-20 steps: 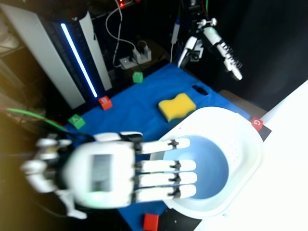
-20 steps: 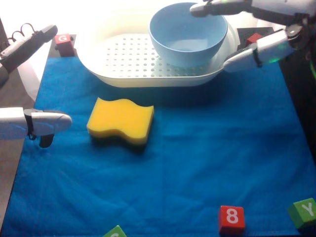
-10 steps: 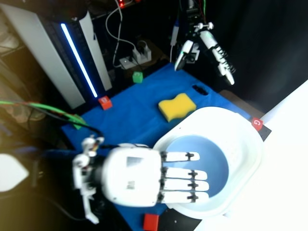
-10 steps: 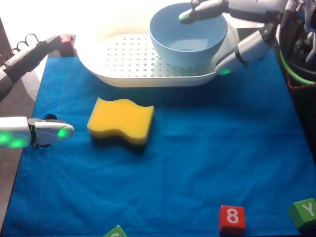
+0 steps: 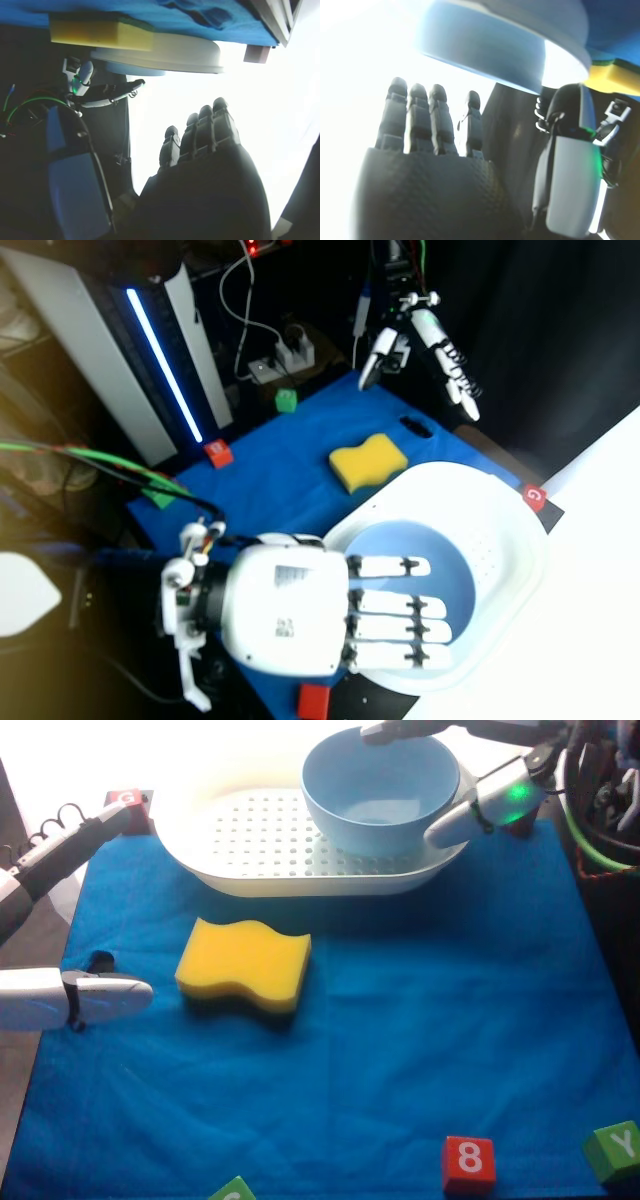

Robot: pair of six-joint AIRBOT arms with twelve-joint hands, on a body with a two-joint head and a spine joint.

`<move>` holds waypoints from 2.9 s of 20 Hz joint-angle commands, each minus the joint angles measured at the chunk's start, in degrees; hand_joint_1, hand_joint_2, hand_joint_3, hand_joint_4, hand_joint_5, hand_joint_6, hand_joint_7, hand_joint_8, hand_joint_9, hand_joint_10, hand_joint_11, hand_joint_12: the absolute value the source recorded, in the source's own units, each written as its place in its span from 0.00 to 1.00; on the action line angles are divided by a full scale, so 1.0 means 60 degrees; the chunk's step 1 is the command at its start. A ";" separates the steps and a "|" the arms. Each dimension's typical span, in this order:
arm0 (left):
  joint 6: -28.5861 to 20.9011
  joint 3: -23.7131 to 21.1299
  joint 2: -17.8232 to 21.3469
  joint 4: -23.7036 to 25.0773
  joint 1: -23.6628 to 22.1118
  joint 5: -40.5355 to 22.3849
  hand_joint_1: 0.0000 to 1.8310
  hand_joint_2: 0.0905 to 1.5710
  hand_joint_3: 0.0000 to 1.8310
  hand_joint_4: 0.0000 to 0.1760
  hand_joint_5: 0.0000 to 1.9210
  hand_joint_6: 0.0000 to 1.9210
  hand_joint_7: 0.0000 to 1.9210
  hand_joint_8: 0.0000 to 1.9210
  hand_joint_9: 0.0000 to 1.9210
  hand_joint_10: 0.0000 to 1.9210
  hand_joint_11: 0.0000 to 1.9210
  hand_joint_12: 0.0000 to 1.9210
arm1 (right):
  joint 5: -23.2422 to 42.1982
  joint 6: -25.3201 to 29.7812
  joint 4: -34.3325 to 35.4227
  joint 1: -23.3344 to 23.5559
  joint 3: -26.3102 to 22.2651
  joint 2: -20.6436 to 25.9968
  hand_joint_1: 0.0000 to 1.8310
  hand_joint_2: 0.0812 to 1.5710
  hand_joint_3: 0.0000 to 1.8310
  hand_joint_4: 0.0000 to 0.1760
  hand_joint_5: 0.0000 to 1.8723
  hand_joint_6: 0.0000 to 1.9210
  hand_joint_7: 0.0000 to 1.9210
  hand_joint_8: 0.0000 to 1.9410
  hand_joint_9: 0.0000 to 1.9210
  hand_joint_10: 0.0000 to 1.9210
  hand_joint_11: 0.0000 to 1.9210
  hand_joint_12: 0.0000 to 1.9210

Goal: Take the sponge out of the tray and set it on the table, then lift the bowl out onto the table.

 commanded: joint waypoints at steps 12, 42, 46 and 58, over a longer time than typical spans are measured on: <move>-0.0317 0.0059 -0.0157 0.0151 -0.0048 -0.1012 0.41 0.47 0.00 1.00 0.00 0.00 0.00 0.00 0.00 0.00 0.04 0.02 | -0.0545 0.0046 -0.0705 0.0262 0.0546 -0.0941 0.41 0.57 0.00 1.00 0.16 0.00 0.09 0.00 0.06 0.00 0.00 0.10; -0.0510 0.0104 -0.0364 0.0112 0.0039 -0.1030 0.40 0.52 0.00 1.00 0.00 0.00 0.00 0.00 0.00 0.00 0.00 0.18 | -0.0913 0.0388 -0.2475 0.0280 0.0535 -0.1445 0.64 0.68 0.00 0.00 0.56 0.45 0.56 0.79 0.62 0.91 0.63 1.00; -0.0544 0.0101 -0.0372 0.0085 0.0078 -0.1063 0.40 0.51 0.00 1.00 0.00 0.00 0.00 0.00 0.00 0.00 0.00 0.20 | -0.0913 0.0422 -0.2572 0.0284 0.0570 -0.1445 0.63 0.69 0.00 0.00 0.53 0.50 0.50 0.85 0.58 0.97 0.61 1.00; -0.0608 0.0080 -0.0386 0.0042 0.0140 -0.1149 0.40 0.52 0.00 1.00 0.00 0.00 0.00 0.00 0.00 0.00 0.00 0.24 | -0.0910 0.1268 -0.4186 0.0542 0.0720 -0.1464 0.83 0.70 0.00 0.74 0.53 1.00 0.65 1.00 0.74 1.00 0.76 1.00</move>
